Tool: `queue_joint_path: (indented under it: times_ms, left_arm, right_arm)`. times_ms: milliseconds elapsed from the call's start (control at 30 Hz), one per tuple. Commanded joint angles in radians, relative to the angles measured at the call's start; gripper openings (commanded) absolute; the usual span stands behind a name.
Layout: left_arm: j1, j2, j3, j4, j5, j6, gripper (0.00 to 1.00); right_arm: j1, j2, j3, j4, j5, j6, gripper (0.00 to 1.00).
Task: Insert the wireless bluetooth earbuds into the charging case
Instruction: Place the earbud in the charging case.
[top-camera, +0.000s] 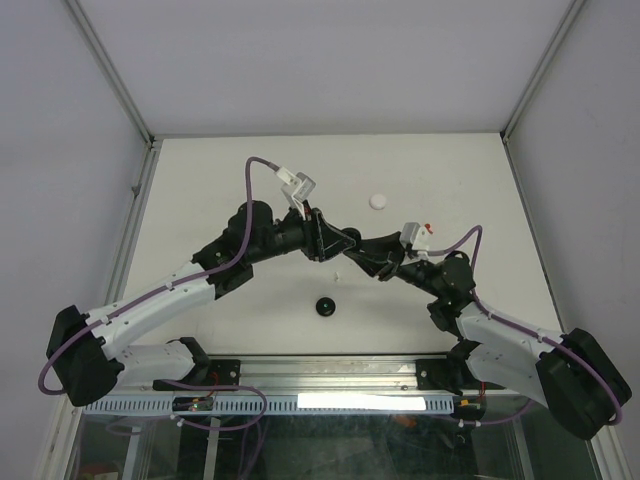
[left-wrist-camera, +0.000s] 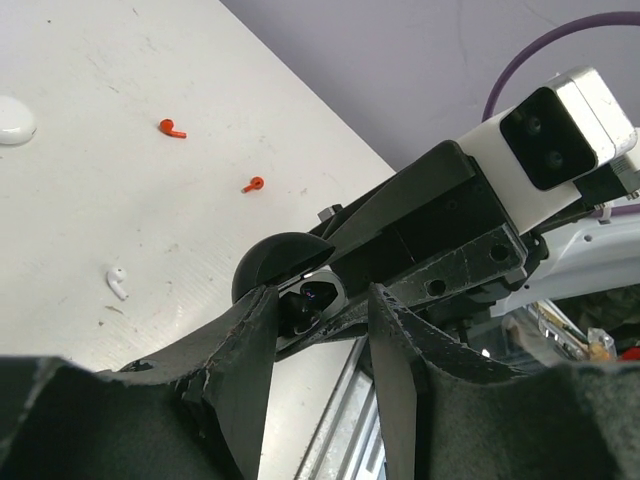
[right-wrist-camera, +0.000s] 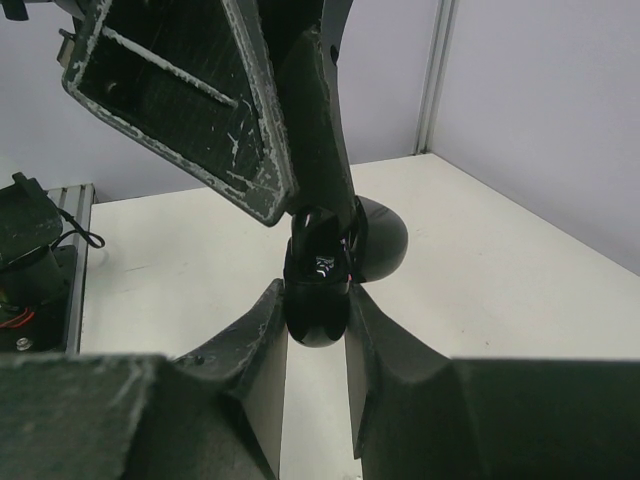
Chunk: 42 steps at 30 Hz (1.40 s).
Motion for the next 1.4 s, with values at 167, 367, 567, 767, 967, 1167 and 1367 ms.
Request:
queue_joint_path:
  times_ms: [167,367,567,767,967,1167,1367]
  left_arm:
    - [-0.005,0.012,0.053,0.012,0.059,0.155,0.42]
    - [-0.005,0.001,0.026,0.071,0.099,0.201,0.42]
    - [-0.004,-0.014,-0.008,0.115,0.128,0.245,0.44]
    - [0.003,-0.047,-0.038,0.172,0.173,0.282,0.47]
    - [0.019,-0.079,-0.066,0.203,0.213,0.296,0.49]
    - [0.038,-0.086,-0.090,0.262,0.257,0.282,0.51]
    - [0.044,-0.085,-0.096,0.286,0.277,0.277,0.55]
  right_arm:
    - [0.009,0.020,0.045,0.056,-0.100,0.003,0.00]
    - [0.011,0.037,0.050,0.088,-0.119,0.043,0.00]
    - [0.009,0.043,0.054,0.126,-0.152,0.093,0.00]
    - [0.008,0.050,0.081,0.122,-0.235,0.143,0.00]
    - [0.008,0.055,0.107,0.109,-0.296,0.187,0.00]
    - [0.008,0.084,0.150,0.093,-0.394,0.239,0.00]
    - [0.010,0.089,0.161,0.070,-0.415,0.240,0.00]
